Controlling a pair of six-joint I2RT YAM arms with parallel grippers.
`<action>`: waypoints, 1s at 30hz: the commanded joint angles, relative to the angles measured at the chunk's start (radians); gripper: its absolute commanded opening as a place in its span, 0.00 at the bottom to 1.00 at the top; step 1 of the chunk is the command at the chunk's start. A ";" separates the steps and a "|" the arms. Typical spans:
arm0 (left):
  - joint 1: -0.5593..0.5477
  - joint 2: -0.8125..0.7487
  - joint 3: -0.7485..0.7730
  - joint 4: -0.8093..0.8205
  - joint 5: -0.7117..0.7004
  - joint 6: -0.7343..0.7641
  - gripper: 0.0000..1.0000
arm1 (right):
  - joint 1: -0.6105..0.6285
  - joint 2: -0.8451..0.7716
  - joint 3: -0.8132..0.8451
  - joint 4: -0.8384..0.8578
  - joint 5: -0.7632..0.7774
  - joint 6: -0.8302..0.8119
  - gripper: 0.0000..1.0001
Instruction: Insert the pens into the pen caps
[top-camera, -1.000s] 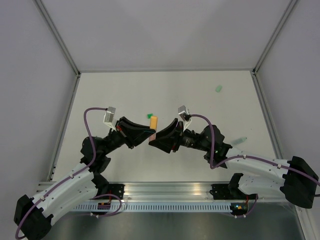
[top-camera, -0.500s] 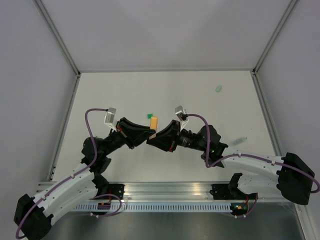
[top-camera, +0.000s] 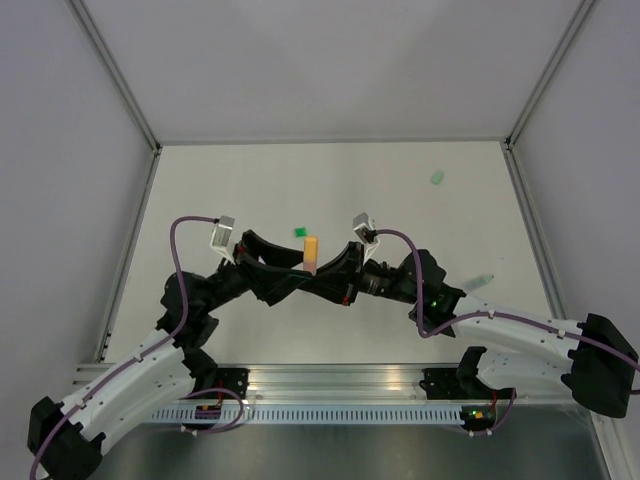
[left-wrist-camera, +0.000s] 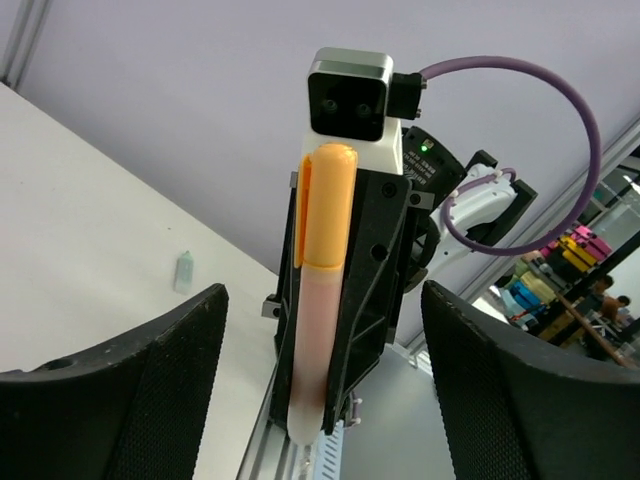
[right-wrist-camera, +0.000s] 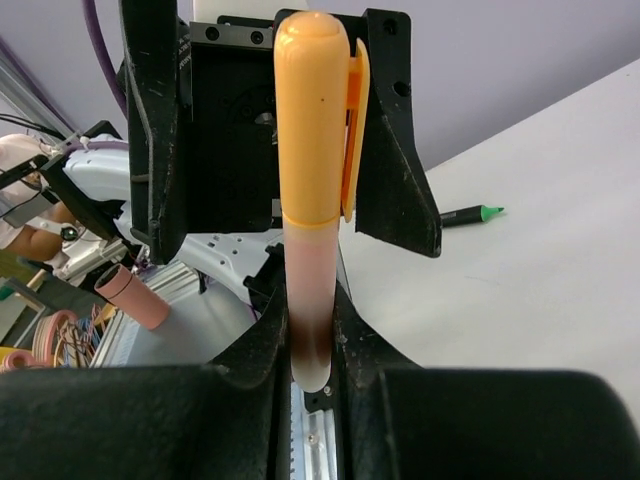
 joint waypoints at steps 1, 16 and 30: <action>-0.001 -0.046 0.058 -0.114 -0.003 0.082 0.84 | 0.006 -0.044 0.035 -0.060 -0.005 -0.058 0.00; -0.001 0.058 0.279 -0.302 0.008 0.218 0.87 | 0.006 -0.049 0.003 -0.086 -0.127 -0.049 0.00; 0.001 0.070 0.135 -0.152 0.169 0.114 0.02 | -0.001 -0.109 0.048 -0.089 -0.003 -0.070 0.00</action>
